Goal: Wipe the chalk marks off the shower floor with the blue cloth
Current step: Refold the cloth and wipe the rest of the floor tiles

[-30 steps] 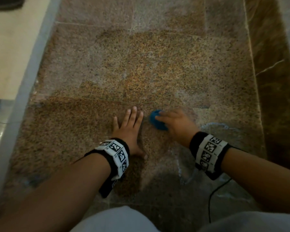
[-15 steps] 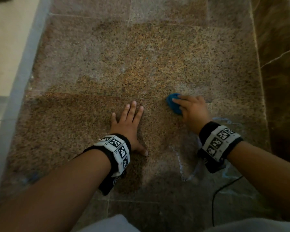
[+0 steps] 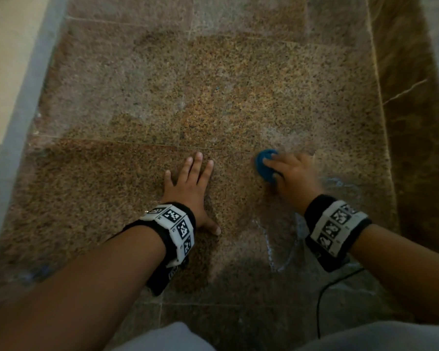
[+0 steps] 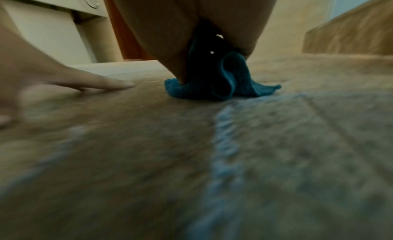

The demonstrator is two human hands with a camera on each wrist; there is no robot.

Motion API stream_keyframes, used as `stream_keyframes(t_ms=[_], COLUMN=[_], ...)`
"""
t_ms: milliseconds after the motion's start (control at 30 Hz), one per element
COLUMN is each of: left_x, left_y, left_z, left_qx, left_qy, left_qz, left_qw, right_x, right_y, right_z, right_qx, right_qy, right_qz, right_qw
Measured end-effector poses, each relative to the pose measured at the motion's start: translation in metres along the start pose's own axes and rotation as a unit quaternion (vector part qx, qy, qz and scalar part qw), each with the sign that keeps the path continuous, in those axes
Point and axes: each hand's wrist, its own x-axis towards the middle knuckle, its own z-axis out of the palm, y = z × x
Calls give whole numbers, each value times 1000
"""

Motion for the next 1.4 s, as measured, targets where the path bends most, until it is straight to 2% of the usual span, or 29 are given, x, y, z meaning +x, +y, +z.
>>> stream_keyframes(t_ms=[67, 133, 233, 300, 400, 467, 500, 567, 633, 700, 733, 767, 833, 900, 1033, 1100, 1200, 1333, 1400], left_x=[1, 2, 0, 1, 0, -1, -1, -2, -3, -2, -1, -1, -1, -1, -2, -2, -2, -2, -1], left_y=[0, 0, -1, -1, 0, 1, 1, 0, -1, 0, 0, 1, 1, 1, -1, 0, 1, 2, 1], left_z=[1, 2, 1, 1, 1, 1, 1, 1, 1, 0, 0, 0, 1, 1, 0, 0, -1, -1, -1], left_qx=[0, -2, -6, -7, -4, -2, -2, -2, -3, -5, -6, -7, -7, -5, -7, -6, -8, -8, -10], left_qy=[-1, 2, 2, 1, 0, 1, 1, 4, 3, 2, 3, 2, 1, 1, -1, -1, -3, 0, 3], left_qz=[-1, -1, 3, 3, 0, -3, -4, -4, -1, 1, 1, 1, 0, -2, -2, -2, -3, -4, -4], left_qw=[1000, 1000, 1000, 1000, 1000, 1000, 1000, 1000, 1000, 1000, 1000, 1000, 1000, 1000, 1000, 1000, 1000, 1000, 1000], right_x=[-13, -8, 15, 18, 1, -10, -11, -7, 3, 7, 6, 2, -12, -18, -5, -1, -8, -19, -15], right_y=[-11, -3, 28, 33, 4, -4, -3, 12, 39, 48, 45, 35, 12, 14, 47, 48, 25, 15, 30], right_z=[11, 8, -7, -9, -2, -1, -3, -3, -10, -17, -18, -20, -17, -10, -11, -12, -7, -4, -10], right_qx=[38, 59, 20, -20, 1, -5, -2, 11, -3, -20, -26, -25, -21, 3, 39, 16, 5, 38, 54], right_qy=[-24, -53, -37, -59, -61, -143, -156, -111, -33, -38, -43, -50, -46, -46, -3, -14, -42, -43, -19], right_qz=[-64, -63, 54, 115, 52, 26, 3, -22, 52, 147, 155, 145, 76, 43, 121, 151, 124, 34, 58], right_qw=[997, 995, 998, 991, 997, 989, 988, 993, 998, 988, 987, 988, 996, 998, 992, 988, 991, 998, 997])
